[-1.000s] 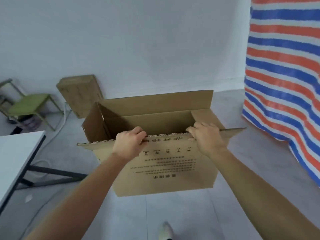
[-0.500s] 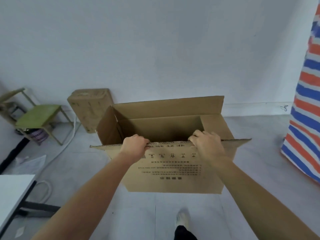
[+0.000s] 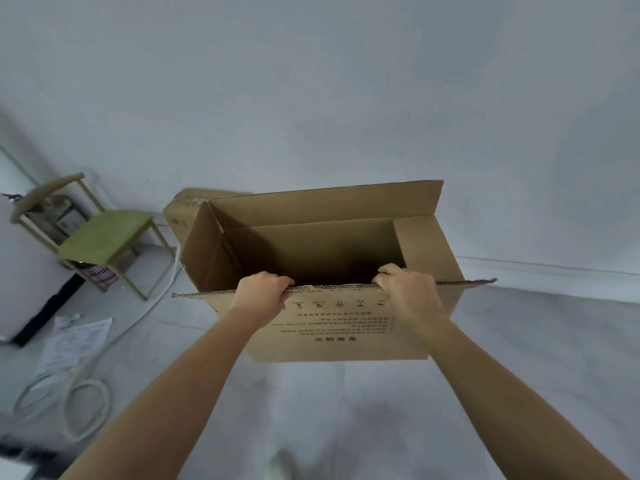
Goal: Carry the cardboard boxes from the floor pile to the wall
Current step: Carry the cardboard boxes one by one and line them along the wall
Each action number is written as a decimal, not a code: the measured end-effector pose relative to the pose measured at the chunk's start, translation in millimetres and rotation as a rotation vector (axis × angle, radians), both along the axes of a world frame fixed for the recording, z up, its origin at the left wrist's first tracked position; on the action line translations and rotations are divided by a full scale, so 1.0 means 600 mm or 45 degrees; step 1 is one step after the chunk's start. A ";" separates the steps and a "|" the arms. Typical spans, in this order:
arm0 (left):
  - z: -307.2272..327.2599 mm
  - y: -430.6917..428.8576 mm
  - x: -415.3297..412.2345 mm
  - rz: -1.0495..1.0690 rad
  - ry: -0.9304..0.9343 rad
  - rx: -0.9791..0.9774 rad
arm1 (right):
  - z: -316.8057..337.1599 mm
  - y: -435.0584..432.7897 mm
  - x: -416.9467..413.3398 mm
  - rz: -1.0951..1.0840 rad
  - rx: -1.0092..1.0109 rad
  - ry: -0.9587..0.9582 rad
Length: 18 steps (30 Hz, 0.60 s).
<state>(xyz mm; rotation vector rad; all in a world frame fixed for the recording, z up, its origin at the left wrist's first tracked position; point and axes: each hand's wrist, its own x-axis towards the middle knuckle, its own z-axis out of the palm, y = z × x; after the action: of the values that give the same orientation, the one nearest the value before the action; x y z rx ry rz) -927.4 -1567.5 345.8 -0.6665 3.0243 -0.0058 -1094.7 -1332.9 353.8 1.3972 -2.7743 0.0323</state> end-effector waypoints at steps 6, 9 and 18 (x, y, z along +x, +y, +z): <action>-0.056 -0.250 -0.104 0.112 -0.231 0.172 | -0.046 -0.205 -0.117 -0.066 0.111 0.042; -0.089 -0.342 -0.168 0.063 -0.263 0.220 | -0.072 -0.286 -0.157 -0.145 0.174 0.029; -0.182 -0.516 -0.370 -0.128 -0.378 0.189 | -0.155 -0.430 -0.291 -0.317 0.279 -0.183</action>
<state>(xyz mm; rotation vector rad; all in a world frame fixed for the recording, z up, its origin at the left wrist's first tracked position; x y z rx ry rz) -1149.1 -1877.1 236.6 -0.4550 2.7357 0.1053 -1269.5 -1590.7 260.9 1.1144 -3.1328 -0.1911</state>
